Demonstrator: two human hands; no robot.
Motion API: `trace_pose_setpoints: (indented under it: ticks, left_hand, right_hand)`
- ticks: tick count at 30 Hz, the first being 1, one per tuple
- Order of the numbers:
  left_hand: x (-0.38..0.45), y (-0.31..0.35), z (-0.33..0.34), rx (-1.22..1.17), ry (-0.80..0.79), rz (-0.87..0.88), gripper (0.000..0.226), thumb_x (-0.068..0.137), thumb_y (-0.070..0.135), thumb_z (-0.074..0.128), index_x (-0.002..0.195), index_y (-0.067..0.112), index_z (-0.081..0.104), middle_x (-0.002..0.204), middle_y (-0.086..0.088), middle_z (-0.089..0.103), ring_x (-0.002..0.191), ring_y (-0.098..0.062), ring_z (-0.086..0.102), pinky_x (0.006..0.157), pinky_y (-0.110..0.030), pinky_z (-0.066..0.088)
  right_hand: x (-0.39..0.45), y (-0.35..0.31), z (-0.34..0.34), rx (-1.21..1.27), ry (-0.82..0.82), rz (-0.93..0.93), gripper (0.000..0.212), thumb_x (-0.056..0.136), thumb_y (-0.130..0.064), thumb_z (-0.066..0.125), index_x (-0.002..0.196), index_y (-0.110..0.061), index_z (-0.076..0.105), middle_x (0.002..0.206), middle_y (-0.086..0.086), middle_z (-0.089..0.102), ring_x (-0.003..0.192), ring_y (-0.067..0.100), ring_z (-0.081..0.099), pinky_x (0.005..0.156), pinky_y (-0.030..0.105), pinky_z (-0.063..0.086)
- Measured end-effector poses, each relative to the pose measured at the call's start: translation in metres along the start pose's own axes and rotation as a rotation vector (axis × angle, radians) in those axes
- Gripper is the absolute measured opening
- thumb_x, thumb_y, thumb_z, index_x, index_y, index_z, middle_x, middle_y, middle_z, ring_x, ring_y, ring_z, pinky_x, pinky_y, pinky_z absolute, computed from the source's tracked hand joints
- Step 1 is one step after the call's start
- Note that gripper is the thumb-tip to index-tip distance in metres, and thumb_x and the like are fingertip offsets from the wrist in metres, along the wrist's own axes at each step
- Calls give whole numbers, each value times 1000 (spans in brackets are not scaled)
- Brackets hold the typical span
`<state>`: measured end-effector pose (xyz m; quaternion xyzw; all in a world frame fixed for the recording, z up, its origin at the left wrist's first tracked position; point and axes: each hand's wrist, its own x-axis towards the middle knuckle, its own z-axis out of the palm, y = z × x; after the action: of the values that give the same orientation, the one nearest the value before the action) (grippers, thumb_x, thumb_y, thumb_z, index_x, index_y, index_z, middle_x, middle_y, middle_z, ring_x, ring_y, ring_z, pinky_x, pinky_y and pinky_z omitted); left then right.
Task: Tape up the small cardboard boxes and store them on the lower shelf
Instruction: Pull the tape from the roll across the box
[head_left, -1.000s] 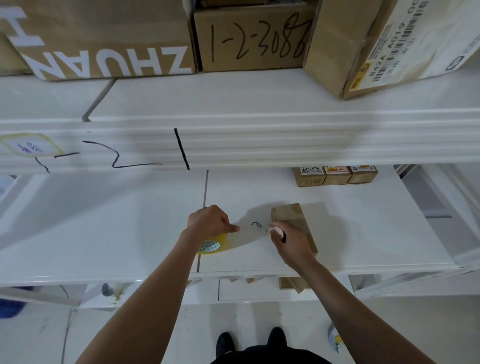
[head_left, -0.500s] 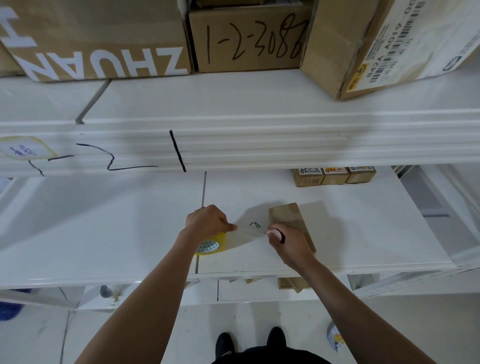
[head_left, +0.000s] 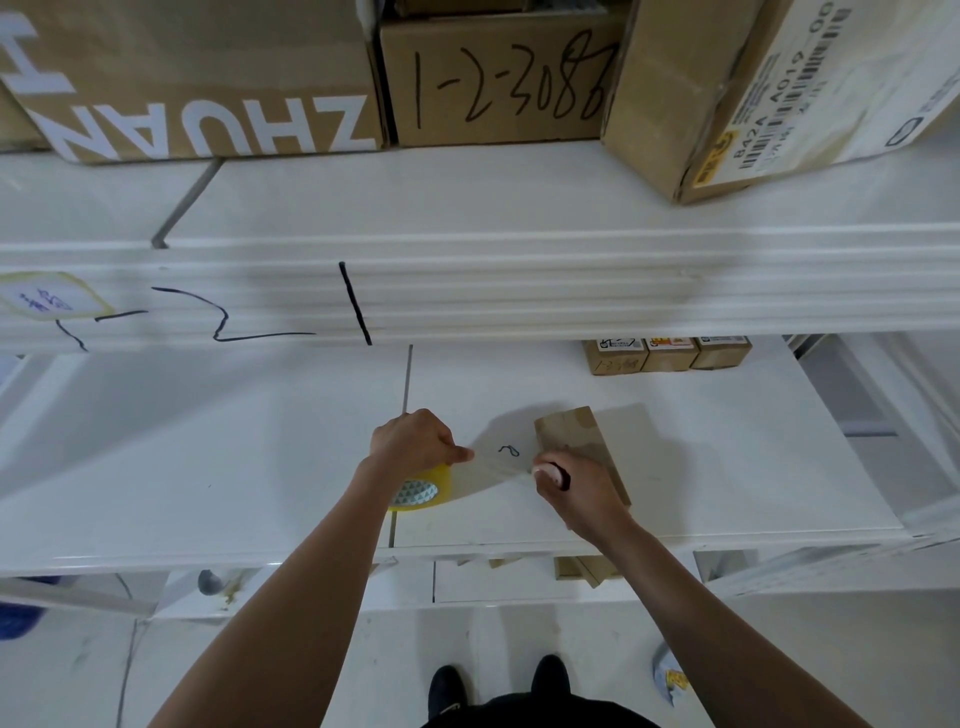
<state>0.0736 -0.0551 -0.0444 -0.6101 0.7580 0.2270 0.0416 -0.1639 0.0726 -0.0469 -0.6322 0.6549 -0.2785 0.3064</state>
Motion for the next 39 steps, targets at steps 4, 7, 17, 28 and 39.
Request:
trace_pose_setpoints:
  ticks: [4, 7, 17, 28, 39]
  left_hand:
    - [0, -1, 1, 1, 4, -3, 43, 72, 79, 63, 68, 36, 68, 72, 19, 62, 75, -11, 60, 67, -29, 41]
    - [1, 0, 1, 15, 3, -2, 43, 73, 80, 62, 69, 37, 67, 72, 20, 60, 74, -11, 58, 66, -29, 40]
    - [1, -1, 1, 8, 3, -11, 43, 71, 79, 63, 62, 37, 65, 70, 20, 61, 72, -8, 57, 66, -28, 40]
    - [1, -1, 0, 13, -3, 10, 41, 75, 77, 64, 75, 36, 71, 74, 17, 62, 77, -13, 61, 70, -30, 43]
    - [0, 0, -1, 12, -3, 16, 41, 75, 76, 64, 74, 36, 71, 72, 18, 62, 73, -10, 59, 67, -29, 41]
  right_hand:
    - [0, 0, 0, 2, 2, -4, 9, 97, -15, 63, 91, -11, 68, 76, -1, 64, 68, 10, 57, 60, 14, 40]
    - [0, 1, 0, 8, 0, 7, 8, 96, -16, 63, 93, -12, 69, 78, 0, 66, 69, 10, 58, 61, 14, 41]
    - [0, 5, 1, 19, -18, -5, 12, 96, -16, 62, 86, -11, 67, 67, -7, 56, 57, 3, 48, 56, 14, 36]
    - [1, 7, 4, 48, -27, -3, 24, 90, -13, 61, 73, -30, 58, 63, -13, 52, 61, 2, 48, 59, 13, 37]
    - [1, 10, 3, 67, -43, 23, 7, 85, -12, 66, 88, -15, 71, 76, -4, 66, 67, -1, 55, 61, 12, 41]
